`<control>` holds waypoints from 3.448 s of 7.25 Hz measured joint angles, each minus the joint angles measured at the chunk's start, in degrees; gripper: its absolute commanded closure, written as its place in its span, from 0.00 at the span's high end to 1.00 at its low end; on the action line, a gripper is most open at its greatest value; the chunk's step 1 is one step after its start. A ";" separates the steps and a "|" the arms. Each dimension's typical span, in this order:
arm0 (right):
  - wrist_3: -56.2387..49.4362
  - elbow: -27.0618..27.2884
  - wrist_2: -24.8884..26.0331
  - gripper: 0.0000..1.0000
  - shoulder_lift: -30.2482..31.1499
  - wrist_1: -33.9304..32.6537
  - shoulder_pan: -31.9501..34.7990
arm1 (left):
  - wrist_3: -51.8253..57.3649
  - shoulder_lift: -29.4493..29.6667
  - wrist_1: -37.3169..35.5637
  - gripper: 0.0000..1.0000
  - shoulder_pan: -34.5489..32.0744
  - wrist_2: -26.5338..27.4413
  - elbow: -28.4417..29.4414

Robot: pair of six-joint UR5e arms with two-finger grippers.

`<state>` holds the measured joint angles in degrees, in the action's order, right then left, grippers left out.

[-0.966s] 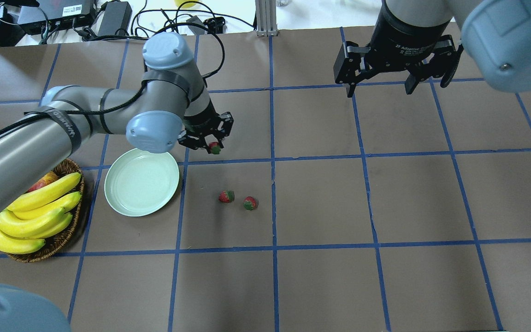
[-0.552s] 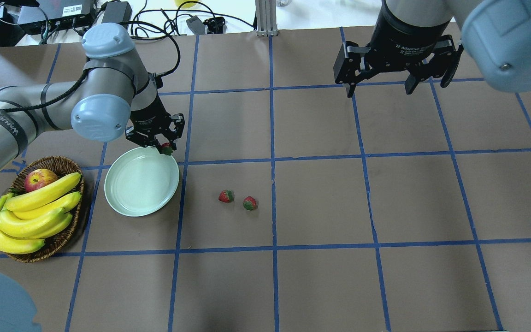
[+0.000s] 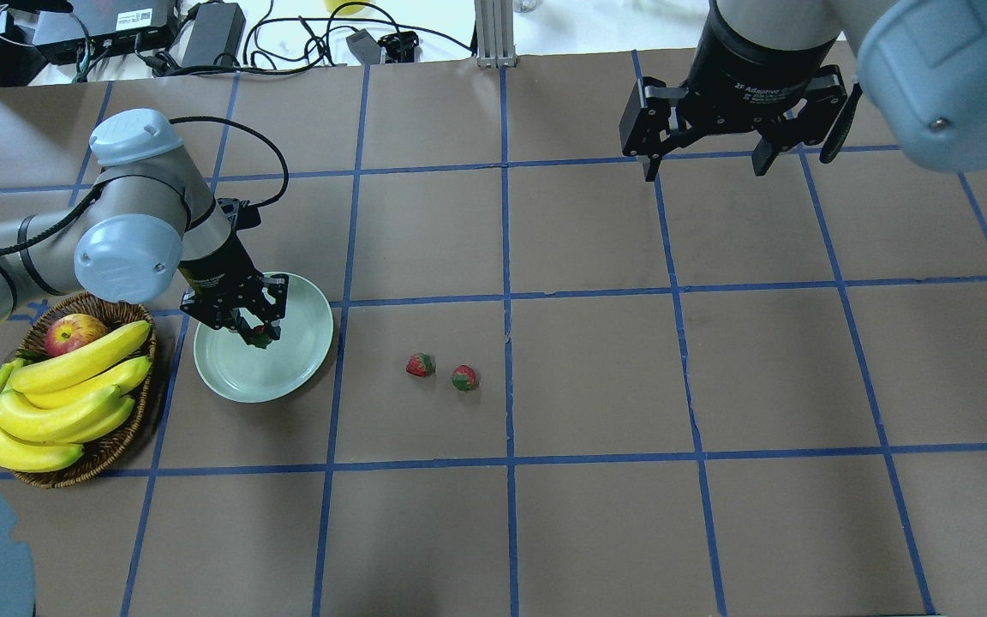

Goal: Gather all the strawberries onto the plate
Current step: 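Lift the strawberry with the left gripper over the plate and release it, then move the left gripper back to the cluster and grasp another strawberry, then carry the strawberry into the plate and open the left gripper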

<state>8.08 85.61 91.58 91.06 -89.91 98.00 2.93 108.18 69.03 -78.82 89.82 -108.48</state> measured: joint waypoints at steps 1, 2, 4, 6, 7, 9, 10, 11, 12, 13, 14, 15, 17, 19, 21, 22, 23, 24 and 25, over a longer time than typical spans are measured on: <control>0.00 0.00 0.00 1.00 0.00 0.00 0.00 | -0.33 -0.08 -0.10 1.00 0.10 -0.23 0.29; 0.00 0.00 0.00 1.00 0.00 0.00 0.00 | -1.19 -0.23 -0.12 1.00 -0.09 -0.66 0.97; 0.00 0.00 0.00 1.00 0.00 0.00 0.00 | -11.83 -0.86 0.09 1.00 -2.29 -7.60 2.53; 0.00 0.00 0.00 1.00 0.00 0.00 0.00 | -29.38 -0.75 -1.20 1.00 -8.14 -13.77 2.96; 0.00 0.00 0.00 1.00 0.00 0.00 0.00 | -36.46 -0.25 -2.52 0.98 -10.34 -16.13 2.80; 0.00 0.00 0.00 1.00 -0.01 0.00 0.00 | -44.21 1.19 -3.98 0.97 -12.14 -20.68 0.32; 0.00 0.00 0.00 1.00 0.00 0.00 0.00 | -46.17 1.85 -4.28 0.97 -12.43 -21.32 -1.74; 0.00 0.00 0.00 1.00 0.00 0.00 0.00 | -47.06 2.72 -4.43 0.97 -12.53 -21.62 -3.29; 0.00 0.00 0.00 1.00 0.00 0.00 0.00 | -47.53 3.40 -4.46 0.88 -12.61 -21.88 -4.01; 0.00 0.00 0.00 1.00 0.00 0.00 0.00 | -47.85 3.79 -4.45 0.54 -12.74 -22.01 -4.30; 0.00 0.00 0.00 1.00 0.00 0.00 0.00 | -48.08 3.96 -4.42 0.21 -12.86 -22.07 -4.41; 0.00 0.00 0.00 1.00 0.00 0.00 0.00 | -48.28 4.01 -4.24 0.14 -12.90 -22.05 -4.46; 0.00 0.00 0.00 1.00 0.00 0.00 0.00 | -48.46 4.04 -3.91 0.00 -12.93 -21.91 -4.47; 0.00 0.00 0.00 1.00 0.00 0.00 0.00 | -48.67 3.60 -4.09 0.00 -12.92 -21.68 -3.22; 0.00 0.00 0.00 1.00 0.00 0.00 0.00 | -48.40 2.62 0.17 0.00 -12.59 -18.08 3.17; 0.00 0.00 0.00 1.00 0.00 0.00 -0.02 | -46.99 2.42 3.99 0.00 -12.39 -13.82 7.58; 0.00 0.00 0.00 1.00 0.00 0.00 -0.03 | -43.51 2.34 6.81 0.00 -11.73 -9.26 10.71; 0.00 0.00 0.00 1.00 0.00 -0.02 -0.03 | -38.57 2.28 8.40 0.00 -9.76 -6.07 11.97; 0.02 0.00 -0.02 1.00 0.00 -0.05 -0.02 | -32.64 2.24 9.42 0.00 -7.15 -3.82 11.67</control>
<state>8.11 85.60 91.56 91.05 -89.97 97.98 -29.70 110.42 78.45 -85.97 86.00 -96.81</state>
